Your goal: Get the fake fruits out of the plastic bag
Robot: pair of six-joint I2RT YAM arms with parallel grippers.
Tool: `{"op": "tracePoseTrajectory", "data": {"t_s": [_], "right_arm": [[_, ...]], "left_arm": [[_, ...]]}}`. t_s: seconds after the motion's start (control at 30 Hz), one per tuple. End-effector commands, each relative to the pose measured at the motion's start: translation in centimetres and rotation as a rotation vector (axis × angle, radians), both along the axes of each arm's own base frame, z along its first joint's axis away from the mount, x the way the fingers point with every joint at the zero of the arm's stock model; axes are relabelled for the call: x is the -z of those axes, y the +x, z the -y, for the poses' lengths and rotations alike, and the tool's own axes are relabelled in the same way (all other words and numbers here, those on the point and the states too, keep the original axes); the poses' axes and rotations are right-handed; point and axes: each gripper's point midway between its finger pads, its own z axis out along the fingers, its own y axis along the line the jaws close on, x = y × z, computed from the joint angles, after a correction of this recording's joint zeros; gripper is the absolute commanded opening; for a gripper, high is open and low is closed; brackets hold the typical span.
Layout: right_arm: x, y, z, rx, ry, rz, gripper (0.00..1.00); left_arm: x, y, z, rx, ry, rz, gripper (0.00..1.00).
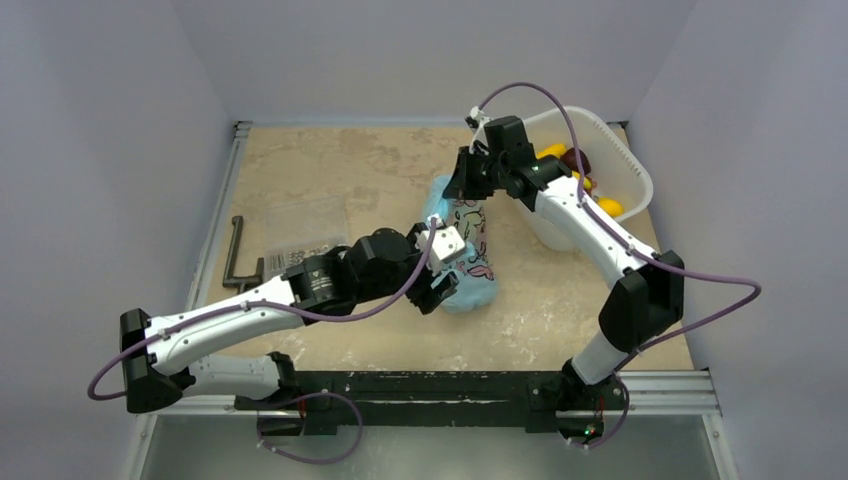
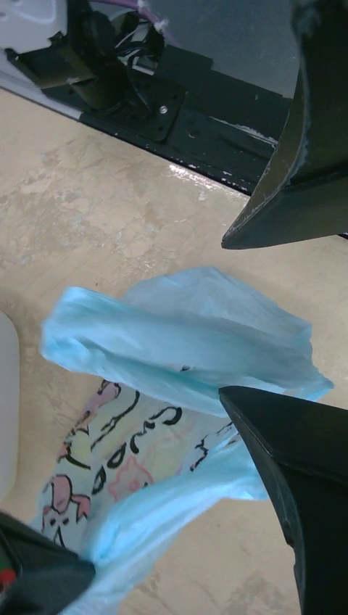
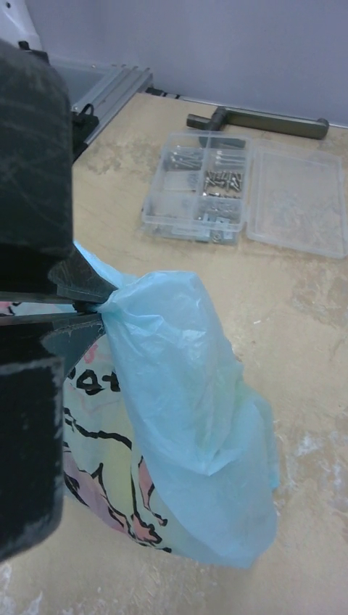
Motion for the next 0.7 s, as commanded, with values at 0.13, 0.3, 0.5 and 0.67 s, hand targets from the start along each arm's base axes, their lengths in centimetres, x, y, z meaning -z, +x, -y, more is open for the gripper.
{"op": "tracePoseTrajectory", "data": {"t_s": [0.13, 0.3, 0.5, 0.67], "right_arm": [[-3.5, -2.7, -1.2, -0.101, 0.144, 0.088, 0.04], [-4.2, -3.7, -2.1, -0.171, 0.187, 0.082, 0.04], [-5.5, -4.7, -2.5, -0.227, 0.221, 0.096, 0.06], [-6.8, -5.7, -3.0, -0.28, 0.266, 0.099, 0.15]], "left_arm": [[-2.8, 3.3, -3.5, -0.438, -0.173, -0.24, 0.73], [-4.7, 3.4, -6.4, -0.593, -0.28, -0.295, 0.73], [-8.8, 3.0, -10.4, -0.623, -0.417, -0.292, 0.82], [-8.2, 3.3, -11.1, -0.625, -0.36, -0.313, 0.89]]}}
